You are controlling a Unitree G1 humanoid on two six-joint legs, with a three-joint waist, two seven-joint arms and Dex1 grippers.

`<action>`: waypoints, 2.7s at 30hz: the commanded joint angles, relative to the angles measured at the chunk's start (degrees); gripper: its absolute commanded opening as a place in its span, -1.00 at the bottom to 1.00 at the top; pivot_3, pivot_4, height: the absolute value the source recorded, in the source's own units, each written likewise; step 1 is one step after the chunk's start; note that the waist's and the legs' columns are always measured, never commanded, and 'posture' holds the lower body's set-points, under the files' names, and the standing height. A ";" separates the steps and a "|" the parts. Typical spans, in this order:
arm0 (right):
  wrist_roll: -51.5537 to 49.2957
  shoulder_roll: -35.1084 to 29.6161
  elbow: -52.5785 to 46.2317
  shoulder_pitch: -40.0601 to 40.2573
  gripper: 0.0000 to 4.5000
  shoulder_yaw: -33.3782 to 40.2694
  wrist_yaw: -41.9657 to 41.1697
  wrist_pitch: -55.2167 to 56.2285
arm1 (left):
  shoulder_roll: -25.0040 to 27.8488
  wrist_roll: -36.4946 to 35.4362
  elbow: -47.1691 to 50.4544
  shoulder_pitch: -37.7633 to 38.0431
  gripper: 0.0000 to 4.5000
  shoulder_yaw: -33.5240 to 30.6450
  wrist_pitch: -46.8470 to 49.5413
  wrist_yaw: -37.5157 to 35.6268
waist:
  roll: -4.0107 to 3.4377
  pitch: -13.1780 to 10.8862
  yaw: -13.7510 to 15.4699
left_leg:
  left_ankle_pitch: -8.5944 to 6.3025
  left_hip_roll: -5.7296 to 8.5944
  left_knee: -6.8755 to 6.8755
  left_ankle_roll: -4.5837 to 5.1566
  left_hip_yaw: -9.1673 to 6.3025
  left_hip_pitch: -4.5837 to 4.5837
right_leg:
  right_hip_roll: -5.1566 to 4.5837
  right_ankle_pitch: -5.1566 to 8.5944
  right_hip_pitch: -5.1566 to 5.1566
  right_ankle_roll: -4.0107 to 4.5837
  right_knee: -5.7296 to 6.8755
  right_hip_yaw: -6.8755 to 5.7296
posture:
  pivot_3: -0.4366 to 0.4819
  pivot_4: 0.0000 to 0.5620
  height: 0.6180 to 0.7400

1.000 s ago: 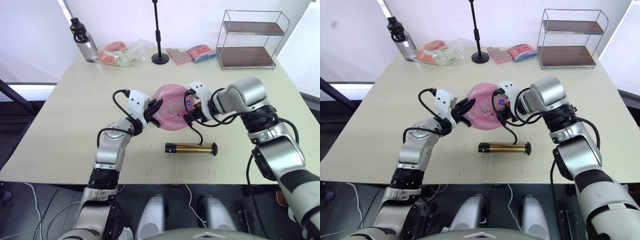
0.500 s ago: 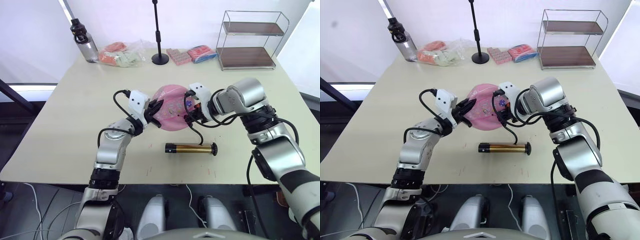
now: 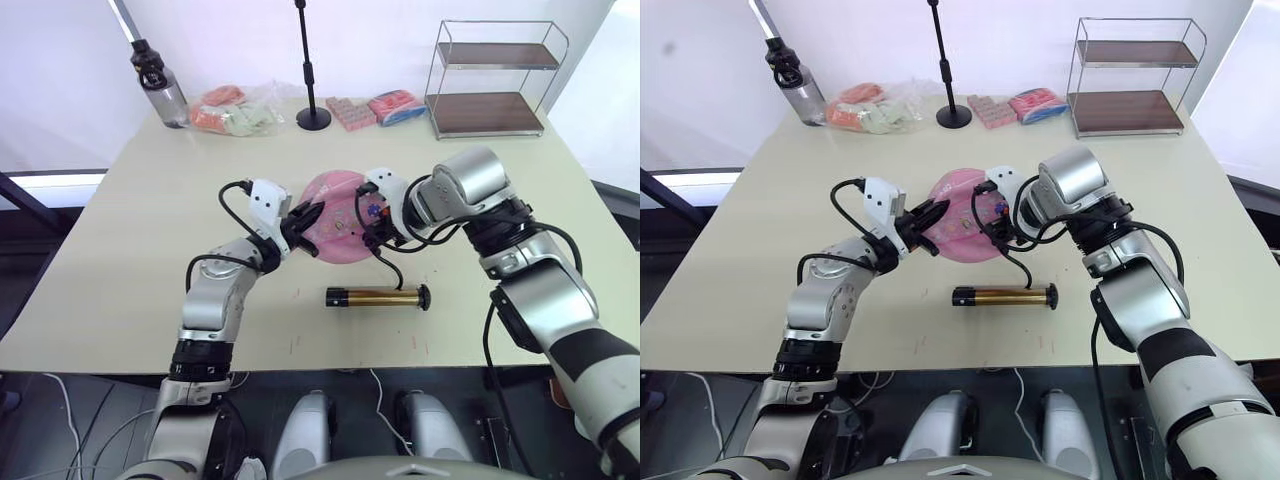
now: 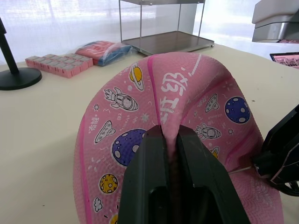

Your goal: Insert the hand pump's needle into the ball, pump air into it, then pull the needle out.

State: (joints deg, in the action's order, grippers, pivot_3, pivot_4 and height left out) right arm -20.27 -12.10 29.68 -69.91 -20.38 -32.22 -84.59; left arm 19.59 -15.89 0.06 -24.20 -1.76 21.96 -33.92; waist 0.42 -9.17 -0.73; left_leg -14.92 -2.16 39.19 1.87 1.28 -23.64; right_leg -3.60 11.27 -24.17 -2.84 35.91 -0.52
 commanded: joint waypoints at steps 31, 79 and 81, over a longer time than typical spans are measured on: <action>5.33 13.19 12.92 -7.61 -0.84 2.81 -2.08 6.32 | -1.55 -0.53 1.02 3.75 -0.99 4.66 5.55 -1.82 | -0.03 0.35 -1.72 | 0.00 -0.06 -0.12 -0.01 -0.20 0.17 | 0.02 0.01 -0.03 -0.01 0.00 0.04 | -0.05 -0.47 1.00; 16.32 19.43 30.09 -13.46 -0.84 5.76 -8.69 22.03 | -1.07 0.65 -5.56 5.00 -0.99 -2.04 3.65 2.13 | -0.26 0.32 -1.72 | -0.03 0.17 -1.14 -0.04 -1.78 1.08 | 0.71 0.01 -0.26 0.75 -0.01 -0.18 | -0.05 -0.47 1.00; 17.02 18.59 29.49 -13.44 -0.84 5.00 -9.98 22.99 | -0.96 0.68 -5.76 5.09 -0.99 -2.23 3.56 2.17 | -0.26 0.33 -1.72 | -0.03 0.17 -1.14 -0.04 -1.78 1.09 | 0.72 0.01 -0.26 0.75 0.00 -0.18 | -0.05 -0.47 1.00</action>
State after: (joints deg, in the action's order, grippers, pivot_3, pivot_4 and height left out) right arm -2.67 4.85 59.70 -82.91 -14.86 -40.21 -64.50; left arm 20.31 -15.79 -2.83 -21.71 -8.64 22.96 -30.32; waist 0.16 -8.85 -2.45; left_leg -14.95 -1.99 38.06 1.83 -0.50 -22.56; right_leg -2.88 11.27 -24.42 -2.09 35.90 -0.70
